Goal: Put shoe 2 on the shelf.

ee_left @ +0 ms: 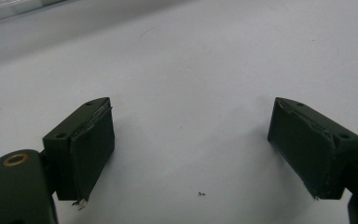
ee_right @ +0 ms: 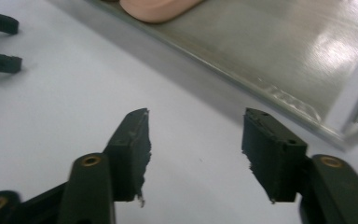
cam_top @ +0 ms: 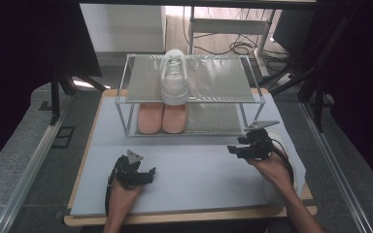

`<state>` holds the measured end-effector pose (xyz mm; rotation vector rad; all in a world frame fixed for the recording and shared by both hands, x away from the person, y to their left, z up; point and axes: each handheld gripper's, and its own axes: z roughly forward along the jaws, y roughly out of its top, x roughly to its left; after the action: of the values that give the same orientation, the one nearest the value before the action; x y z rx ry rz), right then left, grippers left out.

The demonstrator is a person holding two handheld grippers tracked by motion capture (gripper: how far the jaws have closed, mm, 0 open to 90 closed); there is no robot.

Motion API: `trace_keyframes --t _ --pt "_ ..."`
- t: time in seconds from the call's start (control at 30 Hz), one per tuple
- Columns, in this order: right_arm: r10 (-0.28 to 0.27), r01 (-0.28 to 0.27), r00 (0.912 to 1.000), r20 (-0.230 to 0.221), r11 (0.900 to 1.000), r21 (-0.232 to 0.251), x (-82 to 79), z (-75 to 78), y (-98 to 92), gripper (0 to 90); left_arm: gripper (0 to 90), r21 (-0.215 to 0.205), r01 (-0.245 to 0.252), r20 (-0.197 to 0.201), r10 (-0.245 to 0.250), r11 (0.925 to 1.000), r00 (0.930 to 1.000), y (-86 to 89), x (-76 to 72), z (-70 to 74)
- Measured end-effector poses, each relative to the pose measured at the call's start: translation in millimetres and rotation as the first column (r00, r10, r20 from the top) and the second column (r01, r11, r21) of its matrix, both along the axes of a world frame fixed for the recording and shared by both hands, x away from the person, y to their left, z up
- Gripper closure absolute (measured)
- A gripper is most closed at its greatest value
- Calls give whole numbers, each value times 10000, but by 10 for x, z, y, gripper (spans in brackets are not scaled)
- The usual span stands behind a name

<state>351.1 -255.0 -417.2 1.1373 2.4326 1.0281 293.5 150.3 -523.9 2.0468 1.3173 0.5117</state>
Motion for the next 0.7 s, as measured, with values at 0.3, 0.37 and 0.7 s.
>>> trace_keyframes --t 0.3,0.37,0.7 --pt "-767 764 9971 -24 9951 -625 -29 -5 -235 692 149 44 40 -26 -39 10000 10000 4 0 3" --pt "-979 971 9952 -75 9925 -749 -30 -2 -293 745 149 45 41 -29 -41 10000 10000 4 0 3" --pt "-1942 1911 9806 -247 9770 -950 -33 8 -613 900 149 42 36 -30 -36 10000 10000 4 0 3"
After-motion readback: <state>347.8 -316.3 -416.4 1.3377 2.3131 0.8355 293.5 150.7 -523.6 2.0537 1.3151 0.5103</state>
